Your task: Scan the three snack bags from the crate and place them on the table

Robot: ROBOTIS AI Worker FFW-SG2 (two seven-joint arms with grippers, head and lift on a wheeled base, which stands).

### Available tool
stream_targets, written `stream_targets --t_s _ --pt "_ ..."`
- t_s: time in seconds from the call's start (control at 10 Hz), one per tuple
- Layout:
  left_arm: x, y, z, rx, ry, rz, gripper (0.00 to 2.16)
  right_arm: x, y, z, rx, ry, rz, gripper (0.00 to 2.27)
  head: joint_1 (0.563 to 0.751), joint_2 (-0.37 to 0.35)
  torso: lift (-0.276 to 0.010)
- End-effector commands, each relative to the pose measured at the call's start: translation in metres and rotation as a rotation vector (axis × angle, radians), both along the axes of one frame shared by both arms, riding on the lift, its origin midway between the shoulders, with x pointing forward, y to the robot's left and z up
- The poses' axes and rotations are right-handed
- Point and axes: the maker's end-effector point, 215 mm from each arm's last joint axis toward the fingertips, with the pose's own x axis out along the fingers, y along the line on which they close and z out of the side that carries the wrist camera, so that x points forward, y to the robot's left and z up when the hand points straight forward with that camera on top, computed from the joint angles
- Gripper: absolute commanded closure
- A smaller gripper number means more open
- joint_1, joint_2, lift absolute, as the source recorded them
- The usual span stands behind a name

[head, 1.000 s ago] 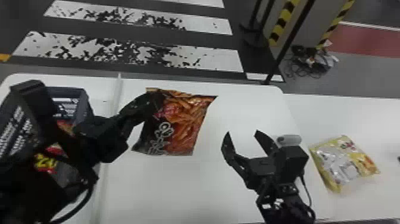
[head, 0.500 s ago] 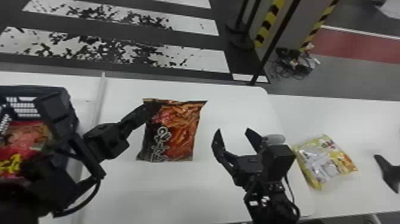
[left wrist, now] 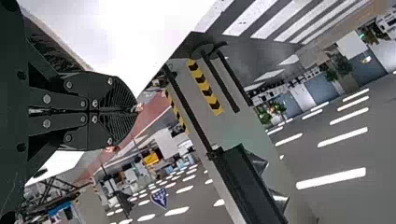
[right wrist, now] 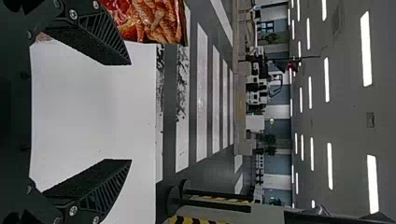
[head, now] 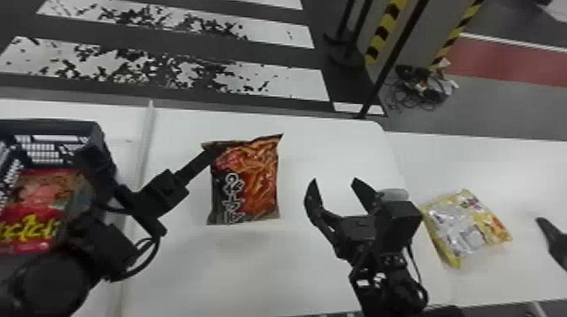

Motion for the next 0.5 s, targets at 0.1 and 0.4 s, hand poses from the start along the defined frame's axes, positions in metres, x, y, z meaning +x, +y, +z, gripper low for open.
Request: stream_targets --t_s 0.1,0.4 --pt "0.012 -0.006 -0.036 0.007 0.069 -0.002 2.14 0.000 -0.001 0.002 0.001 -0.004 -0.001 0.15 0.695 -0.215 -0.062" --pt "0.023 0.000 -0.073 0.093 0.086 0.035 2.14 0.000 0.000 0.001 0.002 -0.003 0.001 0.15 0.695 -0.213 -0.062"
